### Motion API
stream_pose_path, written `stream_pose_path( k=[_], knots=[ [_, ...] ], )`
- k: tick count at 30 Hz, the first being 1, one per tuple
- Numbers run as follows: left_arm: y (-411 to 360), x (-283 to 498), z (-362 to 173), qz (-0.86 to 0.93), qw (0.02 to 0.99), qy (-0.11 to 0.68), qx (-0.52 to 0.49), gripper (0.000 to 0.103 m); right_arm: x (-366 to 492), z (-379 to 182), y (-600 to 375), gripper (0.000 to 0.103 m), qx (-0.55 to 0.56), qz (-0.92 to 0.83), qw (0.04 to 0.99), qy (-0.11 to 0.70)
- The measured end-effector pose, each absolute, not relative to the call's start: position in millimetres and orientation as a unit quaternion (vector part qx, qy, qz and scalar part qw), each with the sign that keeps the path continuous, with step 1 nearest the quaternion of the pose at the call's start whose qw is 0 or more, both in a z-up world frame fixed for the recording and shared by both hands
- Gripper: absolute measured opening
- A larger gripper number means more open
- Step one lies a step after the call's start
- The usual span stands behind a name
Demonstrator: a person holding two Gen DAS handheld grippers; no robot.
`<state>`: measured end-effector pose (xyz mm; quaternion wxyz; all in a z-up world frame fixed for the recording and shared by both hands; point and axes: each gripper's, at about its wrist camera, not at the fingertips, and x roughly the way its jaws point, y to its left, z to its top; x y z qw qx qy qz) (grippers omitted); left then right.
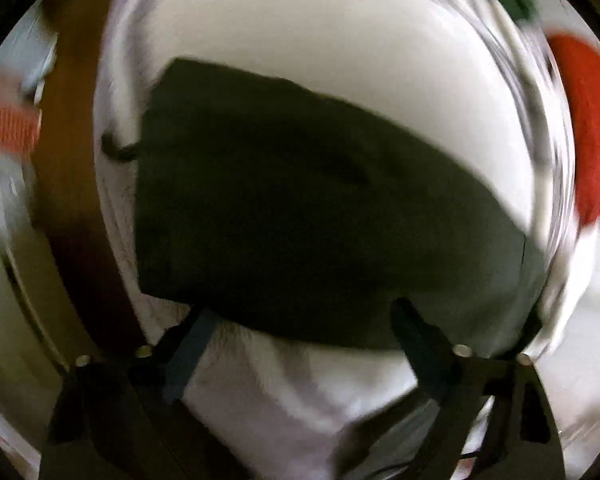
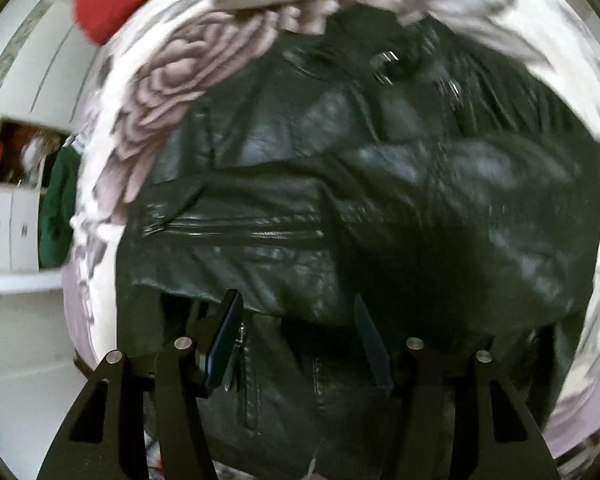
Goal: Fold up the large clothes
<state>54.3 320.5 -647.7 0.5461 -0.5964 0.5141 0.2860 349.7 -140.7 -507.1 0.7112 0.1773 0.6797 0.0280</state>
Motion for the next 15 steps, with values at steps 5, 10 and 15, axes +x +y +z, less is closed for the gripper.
stream_pose_path(
  k=[5, 10, 15],
  knots=[
    [340.1, 54.8, -638.3, 0.365, 0.528, 0.479, -0.599, 0.035, 343.9, -507.8, -121.3, 0.06, 0.178, 0.024, 0.712, 0.679],
    [368.9, 86.4, -597.1, 0.356, 0.618, 0.467, -0.523, 0.012, 341.3, -498.9, -82.1, 0.06, 0.135, 0.05, 0.715, 0.684],
    [400.8, 122.2, -588.5, 0.32, 0.683, 0.437, -0.491, 0.011, 337.6, -486.3, -51.0, 0.06, 0.091, 0.071, 0.737, 0.666]
  ],
)
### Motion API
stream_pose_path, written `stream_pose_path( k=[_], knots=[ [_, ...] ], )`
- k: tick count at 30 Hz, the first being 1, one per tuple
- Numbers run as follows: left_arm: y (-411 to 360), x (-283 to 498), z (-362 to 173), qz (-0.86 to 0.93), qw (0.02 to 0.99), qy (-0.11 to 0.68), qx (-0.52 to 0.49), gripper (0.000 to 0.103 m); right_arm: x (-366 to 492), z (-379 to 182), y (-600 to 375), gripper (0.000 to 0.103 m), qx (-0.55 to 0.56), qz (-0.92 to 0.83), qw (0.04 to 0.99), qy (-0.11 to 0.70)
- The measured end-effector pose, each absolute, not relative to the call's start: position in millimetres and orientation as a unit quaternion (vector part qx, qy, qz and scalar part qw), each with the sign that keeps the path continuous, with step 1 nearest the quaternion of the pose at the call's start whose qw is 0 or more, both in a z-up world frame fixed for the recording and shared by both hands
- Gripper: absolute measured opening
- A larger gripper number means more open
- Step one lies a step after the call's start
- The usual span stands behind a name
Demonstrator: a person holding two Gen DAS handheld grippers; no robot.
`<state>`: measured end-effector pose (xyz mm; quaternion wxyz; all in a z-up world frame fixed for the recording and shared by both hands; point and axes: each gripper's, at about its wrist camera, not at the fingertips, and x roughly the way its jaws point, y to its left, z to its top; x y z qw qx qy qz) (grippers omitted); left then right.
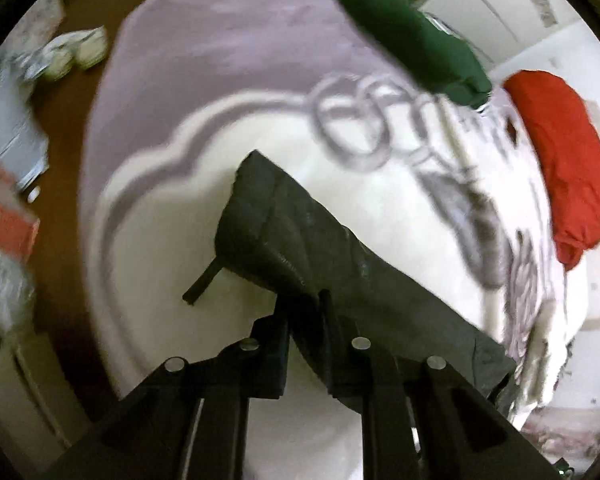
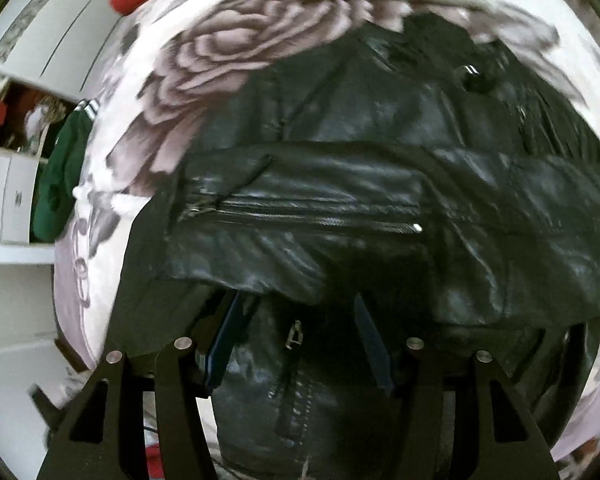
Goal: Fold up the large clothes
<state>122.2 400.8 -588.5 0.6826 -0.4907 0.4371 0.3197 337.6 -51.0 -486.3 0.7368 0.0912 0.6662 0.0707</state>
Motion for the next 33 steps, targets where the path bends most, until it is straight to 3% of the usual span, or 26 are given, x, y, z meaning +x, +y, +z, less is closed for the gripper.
stream_pose_path(
  k=[6, 8, 13, 15, 20, 21, 22, 24, 27, 33],
  knots=[
    [421.5, 135.6, -637.2, 0.263, 0.659, 0.464, -0.531, 0.018, 347.8, -517.1, -31.7, 0.06, 0.053, 0.047, 0.73, 0.68],
    [417.5, 128.2, -640.8, 0.241, 0.662, 0.465, -0.536, 0.027, 351.6, -523.0, -29.2, 0.06, 0.06, 0.045, 0.726, 0.684],
    [408.8, 131.1, -636.6, 0.18, 0.675, 0.442, -0.562, 0.082, 354.0, -512.5, -26.8, 0.06, 0.088, 0.049, 0.73, 0.676],
    [411.5, 141.7, -643.0, 0.197, 0.664, 0.445, -0.568, 0.084, 354.6, -506.6, -27.5, 0.06, 0.102, 0.052, 0.734, 0.67],
    [417.6, 163.8, -642.3, 0.28, 0.644, 0.429, -0.568, 0.084, 365.3, -511.7, -24.3, 0.06, 0.12, 0.046, 0.734, 0.667],
    [416.4, 164.3, -637.7, 0.295, 0.647, 0.426, -0.559, 0.069, 368.1, -515.2, -22.6, 0.06, 0.121, 0.043, 0.733, 0.668],
    [415.0, 164.6, -633.2, 0.315, 0.65, 0.428, -0.544, 0.037, 370.8, -519.9, -20.6, 0.06, 0.12, 0.038, 0.733, 0.669],
    [412.1, 166.2, -621.2, 0.331, 0.671, 0.422, -0.512, 0.02, 374.4, -532.3, -11.8, 0.06, 0.098, 0.02, 0.731, 0.675],
    [405.6, 173.1, -601.9, 0.338, 0.691, 0.425, -0.478, 0.014, 377.5, -548.3, 2.3, 0.06, 0.049, 0.014, 0.732, 0.679],
    [383.2, 194.2, -539.6, 0.342, 0.749, 0.425, -0.375, 0.012, 380.0, -533.6, -14.0, 0.06, 0.044, 0.034, 0.722, 0.69]
  ],
)
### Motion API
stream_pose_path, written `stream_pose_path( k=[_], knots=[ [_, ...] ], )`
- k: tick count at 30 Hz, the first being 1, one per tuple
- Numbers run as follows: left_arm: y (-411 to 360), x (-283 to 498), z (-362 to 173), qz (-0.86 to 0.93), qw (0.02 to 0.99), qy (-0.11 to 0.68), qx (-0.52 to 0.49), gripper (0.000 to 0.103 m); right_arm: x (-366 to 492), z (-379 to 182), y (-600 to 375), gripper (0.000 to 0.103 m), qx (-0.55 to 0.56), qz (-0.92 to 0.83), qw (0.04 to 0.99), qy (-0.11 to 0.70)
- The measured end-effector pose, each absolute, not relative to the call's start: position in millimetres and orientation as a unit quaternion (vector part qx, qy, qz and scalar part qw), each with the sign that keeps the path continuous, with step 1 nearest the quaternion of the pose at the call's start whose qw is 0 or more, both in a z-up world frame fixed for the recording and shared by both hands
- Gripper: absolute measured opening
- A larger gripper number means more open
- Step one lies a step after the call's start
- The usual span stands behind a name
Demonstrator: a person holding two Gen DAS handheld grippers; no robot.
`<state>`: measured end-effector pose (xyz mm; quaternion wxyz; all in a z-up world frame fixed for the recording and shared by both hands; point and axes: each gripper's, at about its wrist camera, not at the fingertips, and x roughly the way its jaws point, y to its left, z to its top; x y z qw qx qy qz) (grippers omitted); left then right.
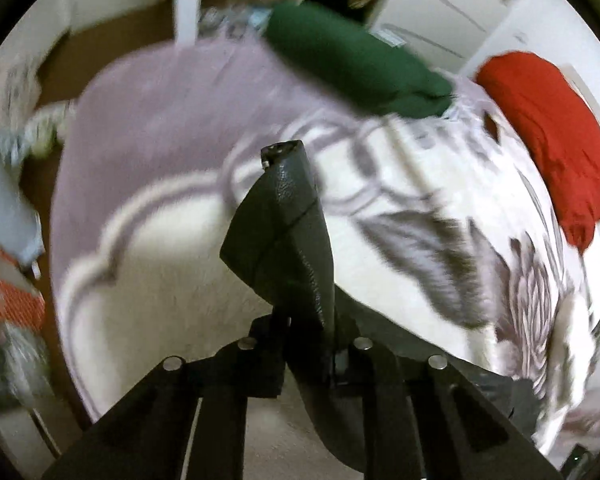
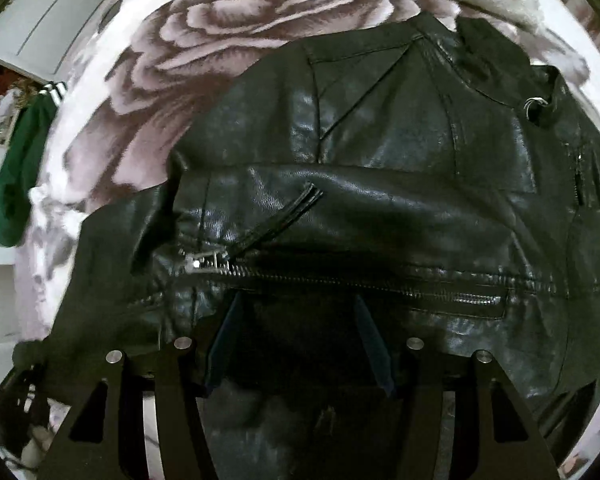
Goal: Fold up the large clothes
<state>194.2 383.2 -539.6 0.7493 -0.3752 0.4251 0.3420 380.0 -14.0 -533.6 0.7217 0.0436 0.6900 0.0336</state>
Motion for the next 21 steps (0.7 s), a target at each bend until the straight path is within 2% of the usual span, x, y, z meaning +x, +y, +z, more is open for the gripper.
stream_pose_path(
  k=[2, 3, 4, 9, 12, 14, 21],
  knots=[
    [364.6, 207.7, -509.5, 0.338, 0.778, 0.419, -0.325, 0.011, 375.8, -519.3, -30.1, 0.063, -0.002, 0.008, 0.734, 0.679],
    [355.0, 213.5, -496.9, 0.335, 0.79, 0.415, -0.304, 0.011, 373.0, -513.9, -38.3, 0.073, -0.021, 0.001, 0.739, 0.674],
    [342.5, 220.0, -482.2, 0.328, 0.803, 0.411, -0.279, 0.011, 370.7, -509.7, -46.5, 0.079, -0.041, -0.006, 0.741, 0.67],
    [239.1, 267.6, -423.0, 0.277, 0.865, 0.4, -0.123, 0.009, 358.6, -497.4, -119.0, 0.08, -0.095, -0.041, 0.742, 0.662],
    [170.3, 294.3, -407.9, 0.224, 0.887, 0.399, -0.068, 0.008, 354.0, -495.1, -165.6, 0.08, -0.109, -0.064, 0.741, 0.659],
    [112.9, 311.3, -405.3, 0.174, 0.897, 0.405, -0.04, 0.008, 350.2, -493.2, -197.8, 0.08, -0.108, -0.075, 0.742, 0.657],
    [-70.1, 337.7, -430.8, 0.017, 0.901, 0.431, 0.034, 0.008, 326.8, -481.9, -317.6, 0.08, -0.005, -0.109, 0.739, 0.665]
  ],
)
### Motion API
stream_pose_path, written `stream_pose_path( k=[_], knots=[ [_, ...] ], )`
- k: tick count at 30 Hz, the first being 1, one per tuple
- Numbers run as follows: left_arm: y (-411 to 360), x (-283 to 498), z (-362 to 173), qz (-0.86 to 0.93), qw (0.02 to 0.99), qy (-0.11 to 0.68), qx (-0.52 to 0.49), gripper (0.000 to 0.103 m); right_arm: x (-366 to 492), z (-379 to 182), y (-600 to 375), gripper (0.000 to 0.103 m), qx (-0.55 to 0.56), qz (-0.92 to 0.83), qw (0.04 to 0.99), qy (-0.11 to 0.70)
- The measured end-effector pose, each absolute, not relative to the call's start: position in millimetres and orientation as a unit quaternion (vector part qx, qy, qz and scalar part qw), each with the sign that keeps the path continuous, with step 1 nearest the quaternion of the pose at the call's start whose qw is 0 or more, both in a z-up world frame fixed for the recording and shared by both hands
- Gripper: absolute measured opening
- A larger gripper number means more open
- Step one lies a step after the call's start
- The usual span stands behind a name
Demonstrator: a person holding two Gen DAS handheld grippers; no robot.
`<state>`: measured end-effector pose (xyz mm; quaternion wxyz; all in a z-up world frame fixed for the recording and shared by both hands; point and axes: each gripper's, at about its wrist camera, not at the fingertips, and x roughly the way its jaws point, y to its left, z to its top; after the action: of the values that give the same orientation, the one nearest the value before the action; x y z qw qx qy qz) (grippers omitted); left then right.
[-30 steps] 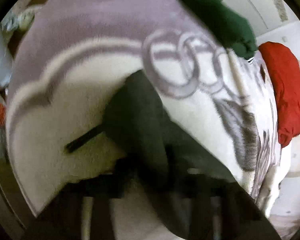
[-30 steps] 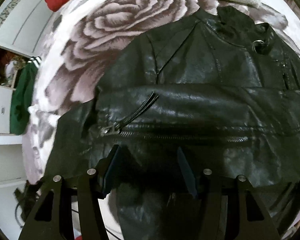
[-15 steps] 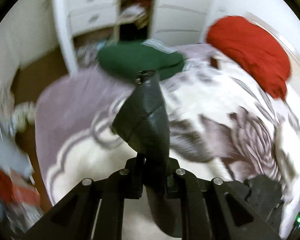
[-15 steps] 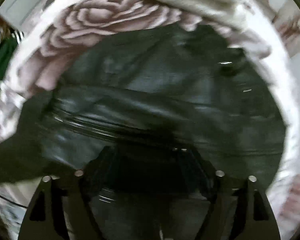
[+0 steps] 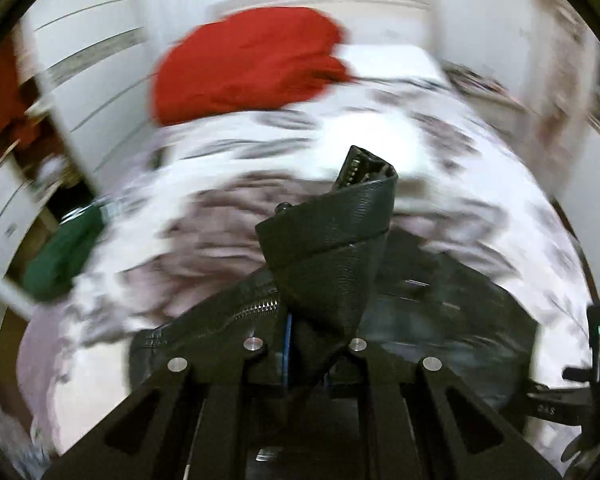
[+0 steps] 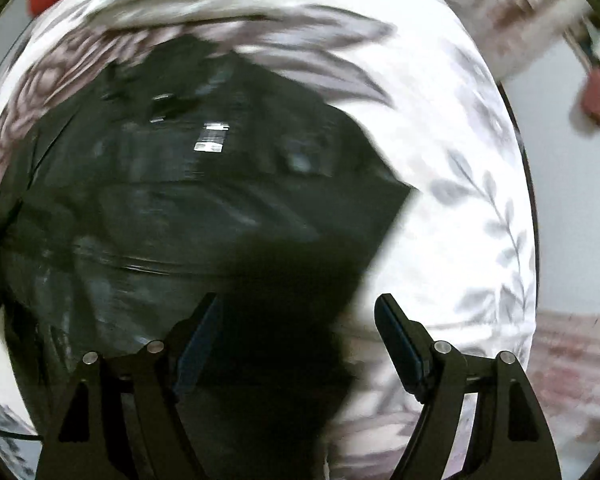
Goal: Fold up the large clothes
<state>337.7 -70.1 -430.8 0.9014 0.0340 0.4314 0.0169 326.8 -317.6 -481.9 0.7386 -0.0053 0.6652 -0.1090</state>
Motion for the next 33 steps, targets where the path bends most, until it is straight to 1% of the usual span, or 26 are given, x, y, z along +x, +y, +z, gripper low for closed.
stream_pose_path(
  k=[5, 8, 12, 14, 15, 17, 18, 19, 21, 24, 26, 28, 29, 31, 32, 33],
  knots=[
    [-197.4, 339.1, -461.4, -0.081, 0.884, 0.455, 0.076, 0.008, 287.0, -477.0, -399.5, 0.08, 0.05, -0.151, 0.73, 0.665],
    [-247.5, 339.2, -489.9, -0.109, 0.863, 0.483, 0.1, 0.008, 262.1, -480.5, -438.5, 0.08, 0.075, -0.174, 0.716, 0.672],
    [-278.9, 342.5, -540.4, -0.112, 0.807, 0.566, 0.126, 0.01, 230.6, -488.0, -473.4, 0.08, 0.118, -0.189, 0.696, 0.683],
    [-279.4, 343.0, -556.9, -0.11, 0.787, 0.593, 0.133, 0.014, 217.3, -489.1, -490.5, 0.08, 0.162, -0.181, 0.689, 0.683],
    [-275.7, 342.1, -555.8, -0.116, 0.787, 0.592, 0.129, 0.019, 212.4, -489.1, -496.7, 0.08, 0.183, -0.174, 0.687, 0.682],
    [-261.6, 341.0, -544.4, -0.128, 0.791, 0.589, 0.109, 0.051, 203.6, -487.9, -510.1, 0.08, 0.236, -0.154, 0.683, 0.674],
    [-256.1, 340.8, -539.7, -0.136, 0.787, 0.595, 0.092, 0.084, 199.6, -487.3, -516.9, 0.08, 0.266, -0.14, 0.679, 0.67],
    [-246.7, 340.2, -532.4, -0.144, 0.784, 0.6, 0.069, 0.089, 197.0, -486.5, -521.2, 0.08, 0.29, -0.127, 0.676, 0.666],
    [-217.0, 334.2, -510.1, -0.142, 0.781, 0.608, 0.023, 0.089, 194.0, -482.5, -524.8, 0.08, 0.325, -0.104, 0.67, 0.659],
    [-161.5, 325.3, -478.2, -0.092, 0.79, 0.606, 0.0, 0.089, 201.1, -468.7, -515.9, 0.08, 0.336, -0.083, 0.677, 0.649],
    [-104.6, 327.2, -465.4, -0.018, 0.8, 0.599, 0.0, 0.089, 213.8, -460.1, -508.3, 0.08, 0.342, -0.064, 0.685, 0.641],
    [-55.2, 336.9, -470.9, 0.049, 0.796, 0.603, 0.01, 0.089, 233.9, -452.9, -488.9, 0.08, 0.353, -0.033, 0.686, 0.636],
    [-21.9, 344.2, -483.1, 0.095, 0.789, 0.606, 0.016, 0.089, 242.1, -451.6, -479.7, 0.08, 0.355, -0.02, 0.686, 0.635],
    [13.6, 356.9, -506.0, 0.148, 0.774, 0.615, 0.025, 0.09, 263.1, -452.2, -456.5, 0.08, 0.351, 0.008, 0.69, 0.632],
    [31.8, 367.1, -522.7, 0.158, 0.768, 0.619, 0.029, 0.093, 271.6, -452.9, -447.0, 0.079, 0.346, 0.014, 0.694, 0.631],
    [39.1, 371.1, -532.2, 0.164, 0.767, 0.62, 0.036, 0.093, 282.1, -453.6, -433.1, 0.072, 0.336, 0.022, 0.699, 0.631]
  ],
)
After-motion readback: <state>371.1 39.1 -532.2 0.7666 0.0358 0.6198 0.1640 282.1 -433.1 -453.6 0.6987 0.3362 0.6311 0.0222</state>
